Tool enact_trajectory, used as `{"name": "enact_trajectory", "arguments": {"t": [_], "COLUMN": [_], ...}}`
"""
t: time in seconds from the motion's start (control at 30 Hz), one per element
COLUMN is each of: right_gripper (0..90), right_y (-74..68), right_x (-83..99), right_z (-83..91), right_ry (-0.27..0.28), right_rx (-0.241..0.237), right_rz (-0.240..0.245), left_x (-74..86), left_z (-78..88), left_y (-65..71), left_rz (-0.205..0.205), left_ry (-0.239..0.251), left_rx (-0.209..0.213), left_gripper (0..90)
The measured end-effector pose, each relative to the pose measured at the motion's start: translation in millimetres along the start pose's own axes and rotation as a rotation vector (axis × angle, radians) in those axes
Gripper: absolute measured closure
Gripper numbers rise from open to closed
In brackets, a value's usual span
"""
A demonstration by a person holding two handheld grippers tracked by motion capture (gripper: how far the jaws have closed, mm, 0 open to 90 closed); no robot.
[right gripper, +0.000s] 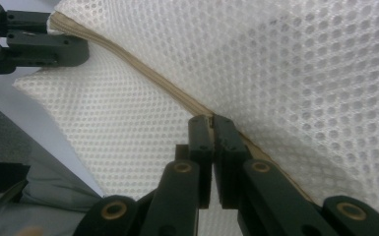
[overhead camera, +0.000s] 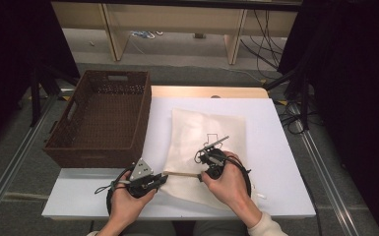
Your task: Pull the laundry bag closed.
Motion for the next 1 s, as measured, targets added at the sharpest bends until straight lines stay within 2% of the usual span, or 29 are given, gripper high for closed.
{"name": "enact_trajectory", "arguments": {"t": [0.23,0.3,0.37,0.43,0.57,0.67,0.7,0.83,0.97,1.0], "right_gripper": [88.3,88.3,88.3,88.3,88.3,88.3,88.3,88.3,88.3,88.3], "right_y": [-0.2,0.3,0.3,0.4,0.9,1.7,0.0,-0.1,1.4,2.3], "right_x": [0.6,0.5,0.9,1.1,1.1,1.4,2.3,2.8,2.9,3.3], "right_z": [0.3,-0.3,0.0,0.0,-0.1,-0.1,0.7,0.9,0.0,0.4], "right_ry": [-0.007,-0.006,-0.011,-0.014,-0.012,-0.015,-0.026,-0.026,-0.029,-0.035], "right_rx": [-0.003,-0.007,-0.004,-0.001,0.002,0.004,-0.005,-0.017,-0.001,0.003], "right_rz": [-0.003,0.015,0.009,0.001,0.001,0.001,-0.016,-0.006,-0.011,-0.012], "left_x": [0.2,0.0,-0.1,0.2,0.6,1.3,1.4,1.5,0.5,1.6], "left_z": [0.0,0.2,0.4,-0.1,0.3,1.0,1.3,1.2,-0.1,1.0], "left_y": [0.0,-0.2,-0.8,-0.3,-0.3,-1.2,-1.4,-1.4,-0.8,-1.8], "left_rz": [0.005,-0.002,-0.011,0.003,0.006,-0.006,-0.007,-0.006,0.008,-0.005], "left_ry": [0.001,0.0,-0.003,0.001,-0.005,-0.013,-0.015,-0.015,0.003,-0.014], "left_rx": [0.0,0.001,-0.001,0.003,0.001,0.001,-0.001,-0.001,-0.001,-0.003], "left_gripper": [84.0,84.0,84.0,84.0,84.0,84.0,84.0,83.9,84.0,84.0]}}
Point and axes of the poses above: each handheld gripper's, and its own axes: z roughly backward along the jaws, x roughly out of its underside, y roughly to its right, the point moved 10 cm from there along -z, roughly forward along the jaws, and after that the axes turned 14 degrees about x, right-handed, at the moved point
